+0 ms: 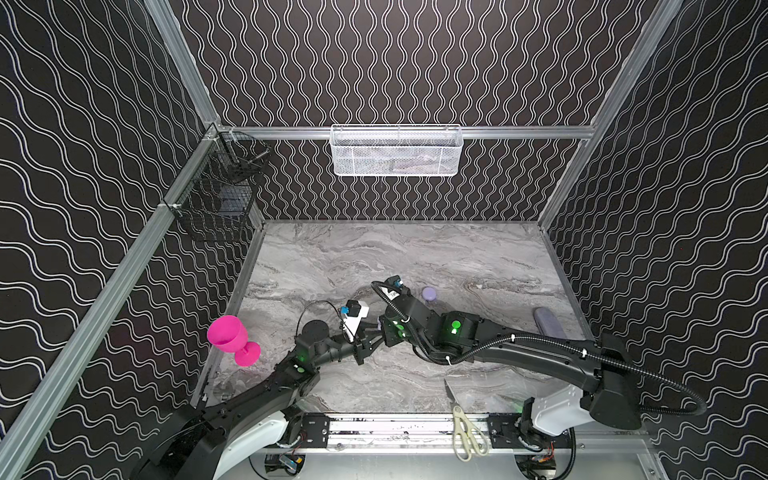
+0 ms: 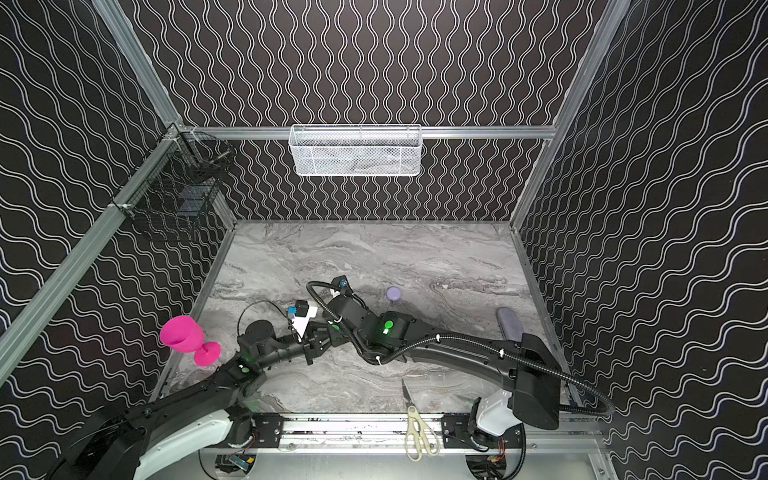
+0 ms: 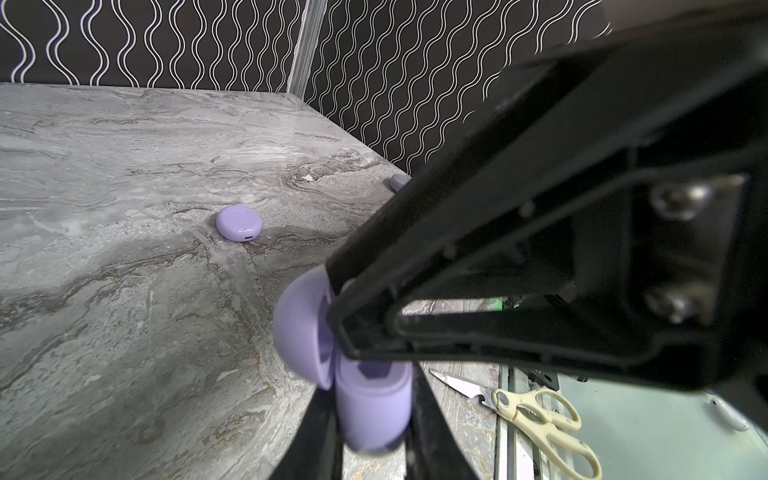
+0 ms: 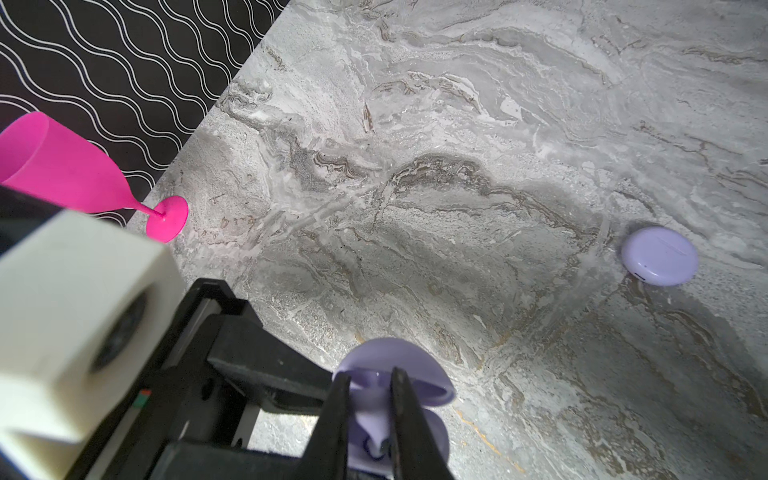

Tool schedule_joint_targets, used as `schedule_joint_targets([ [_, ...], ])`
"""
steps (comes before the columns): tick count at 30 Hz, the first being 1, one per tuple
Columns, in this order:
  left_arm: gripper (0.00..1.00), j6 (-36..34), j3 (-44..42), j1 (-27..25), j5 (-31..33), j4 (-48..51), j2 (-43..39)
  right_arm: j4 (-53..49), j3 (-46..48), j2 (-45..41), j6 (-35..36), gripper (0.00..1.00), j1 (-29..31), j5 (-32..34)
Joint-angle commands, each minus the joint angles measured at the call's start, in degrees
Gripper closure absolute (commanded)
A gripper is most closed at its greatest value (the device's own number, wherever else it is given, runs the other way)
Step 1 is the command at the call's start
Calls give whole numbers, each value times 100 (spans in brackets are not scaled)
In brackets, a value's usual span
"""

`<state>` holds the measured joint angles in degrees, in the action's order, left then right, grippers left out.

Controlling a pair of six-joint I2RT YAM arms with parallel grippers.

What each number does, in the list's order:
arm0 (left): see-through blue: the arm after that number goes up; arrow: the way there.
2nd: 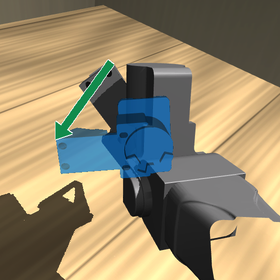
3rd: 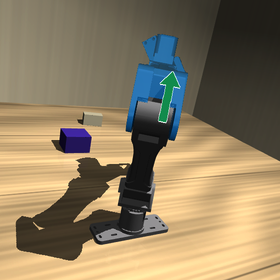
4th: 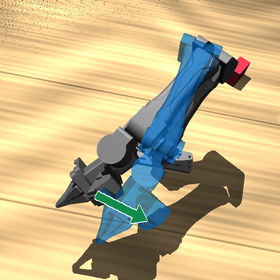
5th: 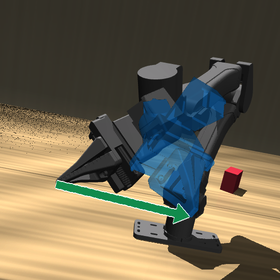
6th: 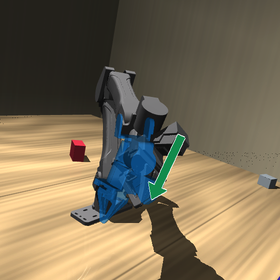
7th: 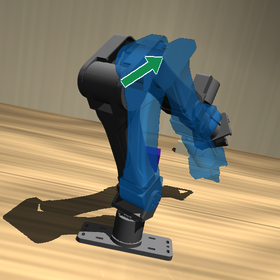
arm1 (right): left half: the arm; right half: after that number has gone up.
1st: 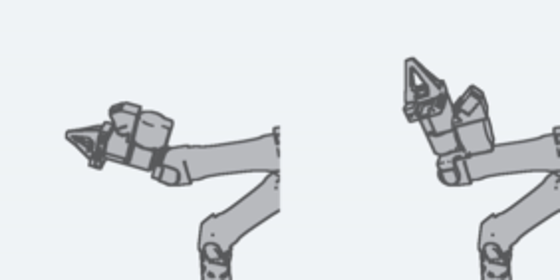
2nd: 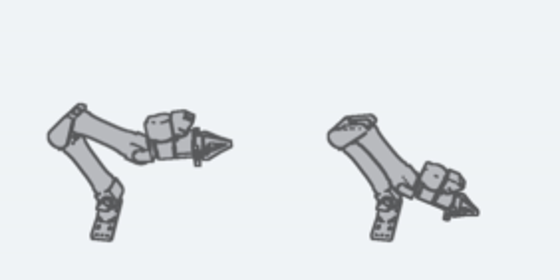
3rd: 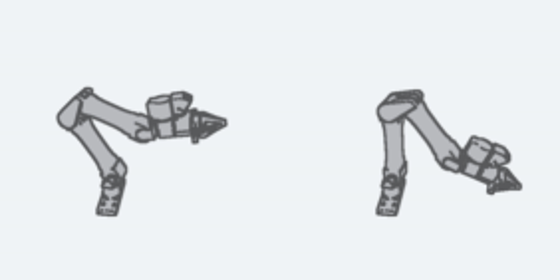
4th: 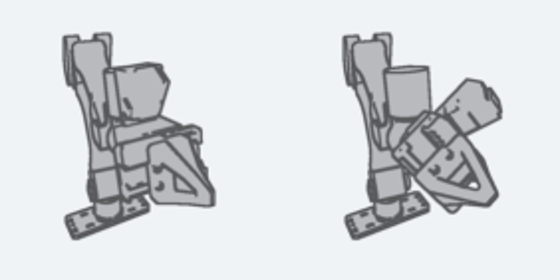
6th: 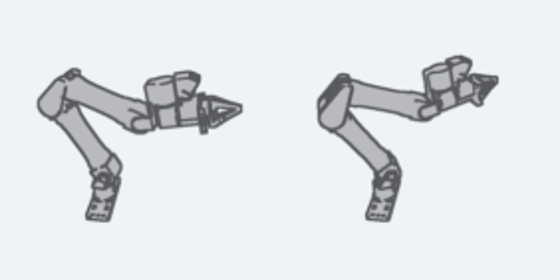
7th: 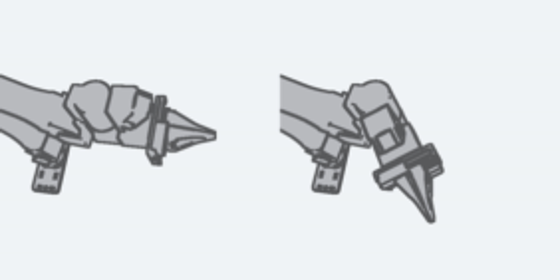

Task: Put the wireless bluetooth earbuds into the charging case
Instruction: 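Press the lavender earbud down into the slot with the right gripper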

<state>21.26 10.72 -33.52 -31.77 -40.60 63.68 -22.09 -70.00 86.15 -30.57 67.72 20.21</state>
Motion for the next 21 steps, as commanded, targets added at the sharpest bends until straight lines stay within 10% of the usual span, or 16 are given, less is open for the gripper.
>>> schedule_joint_targets([
  [1,77,87,-17,21,34,-164,0,126,28,-51,-10,83,15,-147],
  [21,77,81,-61,64,39,-181,-109,152,39,82,60,74,23,-421],
])
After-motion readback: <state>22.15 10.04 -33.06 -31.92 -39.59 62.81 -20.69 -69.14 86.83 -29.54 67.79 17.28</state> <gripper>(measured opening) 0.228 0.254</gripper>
